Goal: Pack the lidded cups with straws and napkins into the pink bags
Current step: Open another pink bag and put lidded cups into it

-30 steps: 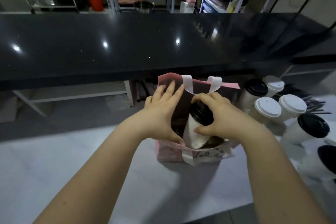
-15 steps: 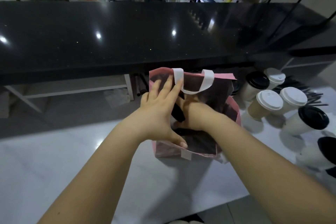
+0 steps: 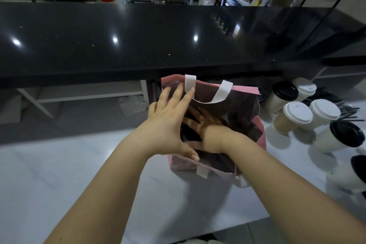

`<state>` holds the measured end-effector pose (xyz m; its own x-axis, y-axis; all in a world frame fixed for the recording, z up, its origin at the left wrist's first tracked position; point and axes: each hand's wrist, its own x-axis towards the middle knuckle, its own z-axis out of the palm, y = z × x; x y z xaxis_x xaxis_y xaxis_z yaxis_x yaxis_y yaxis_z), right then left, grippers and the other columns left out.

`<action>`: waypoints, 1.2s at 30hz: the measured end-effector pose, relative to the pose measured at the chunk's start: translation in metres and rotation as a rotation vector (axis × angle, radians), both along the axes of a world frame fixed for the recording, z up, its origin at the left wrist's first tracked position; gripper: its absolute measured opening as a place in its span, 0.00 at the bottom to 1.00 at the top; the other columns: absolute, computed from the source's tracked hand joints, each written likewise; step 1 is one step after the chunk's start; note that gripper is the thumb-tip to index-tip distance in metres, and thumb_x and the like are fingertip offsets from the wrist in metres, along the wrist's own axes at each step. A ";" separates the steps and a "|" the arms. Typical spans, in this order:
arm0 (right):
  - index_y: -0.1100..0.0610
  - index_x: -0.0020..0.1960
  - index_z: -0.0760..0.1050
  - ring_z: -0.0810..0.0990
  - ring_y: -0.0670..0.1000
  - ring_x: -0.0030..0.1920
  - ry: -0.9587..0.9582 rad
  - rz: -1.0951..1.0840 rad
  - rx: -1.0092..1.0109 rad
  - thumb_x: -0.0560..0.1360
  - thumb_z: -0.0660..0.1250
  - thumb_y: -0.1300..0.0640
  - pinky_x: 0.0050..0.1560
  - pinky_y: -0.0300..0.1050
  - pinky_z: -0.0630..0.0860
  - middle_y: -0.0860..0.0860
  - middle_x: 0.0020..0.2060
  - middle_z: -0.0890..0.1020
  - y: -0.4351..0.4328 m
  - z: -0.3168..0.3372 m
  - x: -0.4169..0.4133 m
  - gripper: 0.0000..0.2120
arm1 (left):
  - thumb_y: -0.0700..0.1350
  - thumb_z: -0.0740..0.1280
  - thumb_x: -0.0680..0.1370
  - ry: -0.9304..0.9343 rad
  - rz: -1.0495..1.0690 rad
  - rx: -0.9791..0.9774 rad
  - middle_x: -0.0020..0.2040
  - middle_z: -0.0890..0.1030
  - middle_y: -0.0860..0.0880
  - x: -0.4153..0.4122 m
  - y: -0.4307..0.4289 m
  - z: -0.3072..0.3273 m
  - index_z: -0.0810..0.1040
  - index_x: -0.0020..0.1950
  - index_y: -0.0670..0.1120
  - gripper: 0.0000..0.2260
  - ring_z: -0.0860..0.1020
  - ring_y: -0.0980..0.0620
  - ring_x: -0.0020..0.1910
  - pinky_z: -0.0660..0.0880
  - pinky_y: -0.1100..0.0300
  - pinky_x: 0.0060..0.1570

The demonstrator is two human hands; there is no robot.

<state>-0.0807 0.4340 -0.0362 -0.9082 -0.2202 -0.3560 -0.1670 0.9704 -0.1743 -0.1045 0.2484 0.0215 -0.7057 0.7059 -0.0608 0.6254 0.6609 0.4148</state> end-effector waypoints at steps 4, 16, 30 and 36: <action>0.37 0.77 0.42 0.30 0.52 0.76 -0.013 -0.010 -0.023 0.80 0.46 0.35 0.74 0.59 0.35 0.41 0.76 0.32 -0.010 -0.016 0.004 0.28 | 0.67 0.78 0.56 0.027 0.032 -0.010 0.77 0.32 0.58 0.005 -0.004 -0.004 0.31 0.75 0.62 0.65 0.26 0.51 0.74 0.35 0.51 0.68; 0.35 0.57 0.76 0.80 0.45 0.46 0.030 -0.260 -0.330 0.75 0.67 0.41 0.43 0.42 0.78 0.40 0.48 0.81 0.023 0.084 0.022 0.12 | 0.60 0.64 0.77 0.378 0.080 -0.004 0.63 0.74 0.52 0.012 0.022 0.038 0.68 0.71 0.57 0.23 0.67 0.46 0.65 0.64 0.48 0.61; 0.41 0.55 0.77 0.75 0.46 0.55 0.539 -0.776 -0.266 0.72 0.72 0.51 0.54 0.50 0.75 0.42 0.53 0.79 0.172 0.104 0.177 0.13 | 0.52 0.61 0.79 0.372 -0.219 0.084 0.58 0.75 0.50 0.082 0.212 0.044 0.74 0.64 0.52 0.14 0.71 0.45 0.59 0.67 0.48 0.57; 0.45 0.62 0.76 0.71 0.50 0.63 0.484 -0.901 -0.170 0.72 0.73 0.54 0.61 0.52 0.72 0.45 0.58 0.78 0.249 0.072 0.244 0.20 | 0.49 0.63 0.77 0.304 -0.265 0.024 0.59 0.75 0.49 0.120 0.303 0.004 0.73 0.65 0.51 0.16 0.70 0.43 0.61 0.66 0.49 0.58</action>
